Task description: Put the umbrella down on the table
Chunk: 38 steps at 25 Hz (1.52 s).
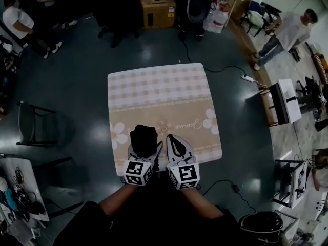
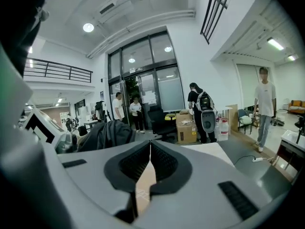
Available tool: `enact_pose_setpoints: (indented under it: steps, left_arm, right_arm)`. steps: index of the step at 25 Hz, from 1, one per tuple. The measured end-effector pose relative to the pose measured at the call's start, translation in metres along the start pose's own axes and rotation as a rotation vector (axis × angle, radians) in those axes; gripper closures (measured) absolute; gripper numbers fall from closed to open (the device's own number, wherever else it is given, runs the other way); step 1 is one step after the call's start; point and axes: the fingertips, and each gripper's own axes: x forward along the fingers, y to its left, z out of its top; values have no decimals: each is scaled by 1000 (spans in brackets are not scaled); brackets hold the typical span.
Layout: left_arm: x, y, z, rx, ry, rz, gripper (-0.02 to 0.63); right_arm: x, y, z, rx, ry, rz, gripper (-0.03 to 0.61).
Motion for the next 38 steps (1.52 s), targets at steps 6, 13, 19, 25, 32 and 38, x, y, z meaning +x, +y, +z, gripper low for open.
enact_pose_setpoints:
  steps: [6,13,19,25,32,38]
  left_arm:
    - [45,9,-21,-32,94,13,242]
    - [88,27,-56,-92,226,68,242]
    - [112,49,-88,-83,321,90,242]
    - [138,60,-123,-91,425,103,242]
    - [153,87,-159,-56,522,110,242]
    - [165,89,-180,-133,593,144,241]
  right_arm:
    - [31,-30,-8,40,39,8,561]
    - [58,-56,-21,27,84,38,561]
    - [80,-66,-30,32,116,37,561]
    - [91,-80,-36,52,137,38,561]
    - [107,-74,-50,64,172,36,561]
    - [105,-76,-51,82,185,46,561]
